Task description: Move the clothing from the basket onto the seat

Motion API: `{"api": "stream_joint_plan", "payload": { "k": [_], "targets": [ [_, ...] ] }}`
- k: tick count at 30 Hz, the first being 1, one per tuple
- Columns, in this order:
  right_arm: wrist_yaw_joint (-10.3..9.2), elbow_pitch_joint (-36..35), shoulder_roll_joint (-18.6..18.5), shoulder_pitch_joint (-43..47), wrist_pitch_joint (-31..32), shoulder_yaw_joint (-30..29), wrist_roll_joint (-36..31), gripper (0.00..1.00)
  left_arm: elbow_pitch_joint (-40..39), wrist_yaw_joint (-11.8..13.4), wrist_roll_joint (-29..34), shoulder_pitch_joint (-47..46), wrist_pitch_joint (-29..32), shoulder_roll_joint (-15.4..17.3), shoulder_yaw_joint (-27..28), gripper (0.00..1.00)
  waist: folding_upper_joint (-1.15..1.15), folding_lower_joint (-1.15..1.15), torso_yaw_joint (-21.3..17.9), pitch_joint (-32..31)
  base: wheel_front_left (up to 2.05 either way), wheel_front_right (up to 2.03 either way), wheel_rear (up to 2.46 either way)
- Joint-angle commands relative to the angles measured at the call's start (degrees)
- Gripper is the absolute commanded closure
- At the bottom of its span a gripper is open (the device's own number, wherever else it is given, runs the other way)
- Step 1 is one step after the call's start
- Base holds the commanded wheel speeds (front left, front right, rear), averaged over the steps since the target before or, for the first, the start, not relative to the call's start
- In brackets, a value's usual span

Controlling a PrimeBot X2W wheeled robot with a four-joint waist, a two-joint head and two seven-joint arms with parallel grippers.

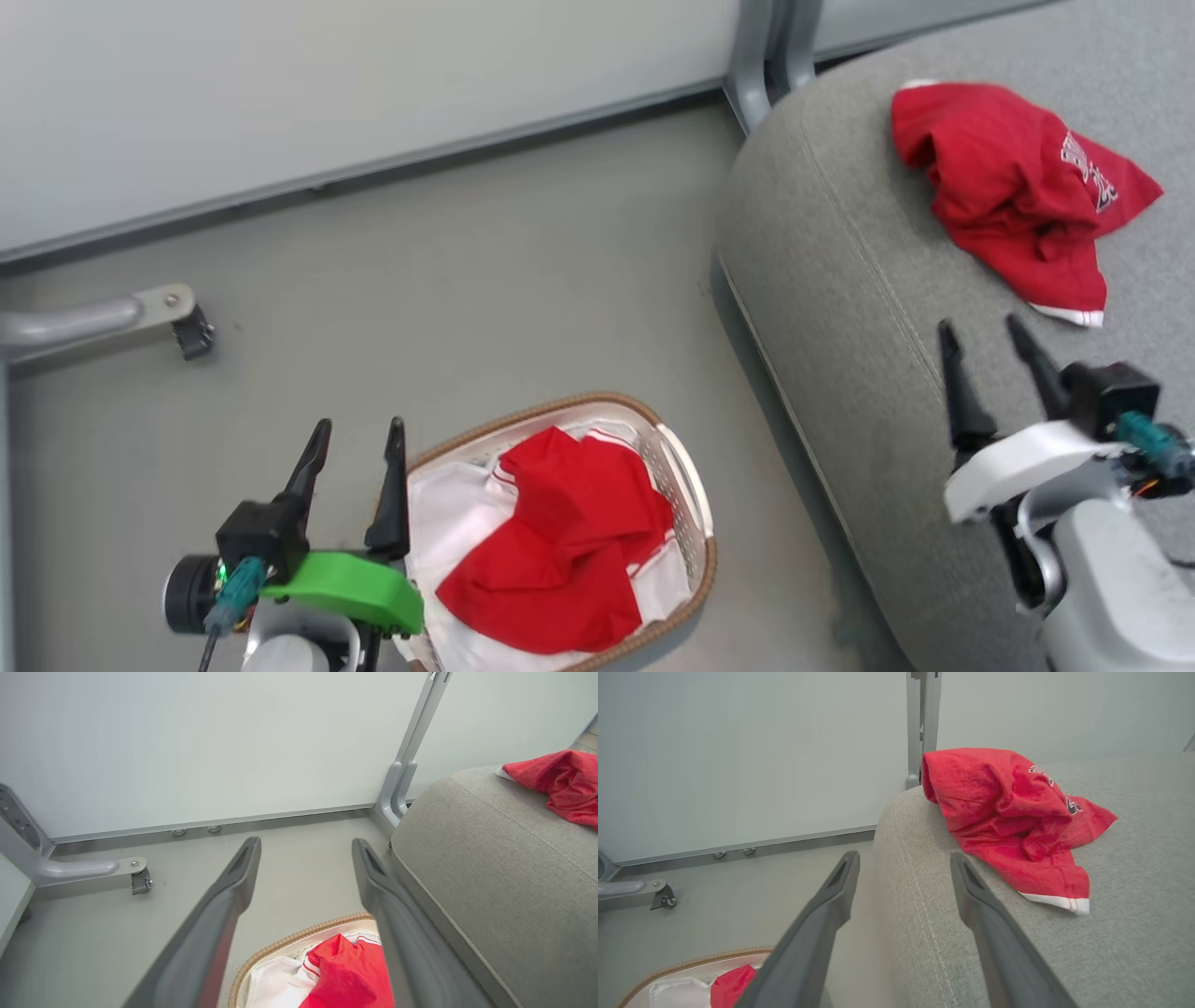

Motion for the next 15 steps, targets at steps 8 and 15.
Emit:
{"api": "stream_joint_plan", "payload": {
  "k": [8, 15],
  "targets": [
    [-0.08, -0.6, 4.1, 4.6, -0.3, 4.7, -1.1, 0.00, 1.8, 0.9, 1.7, 4.8, 0.1, -0.5, 6.9, 0.00, 0.00, 0.01, 6.2, -7.0, 0.00, 0.00, 0.00],
    [-0.08, -0.7, 6.6, 7.9, -0.3, 7.3, -1.8, 0.00, 3.0, 1.3, 0.4, 7.1, 0.0, -0.6, 8.5, 0.00, 0.00, 0.01, 7.8, -8.9, 0.00, 0.00, 0.00]
  ]
}}
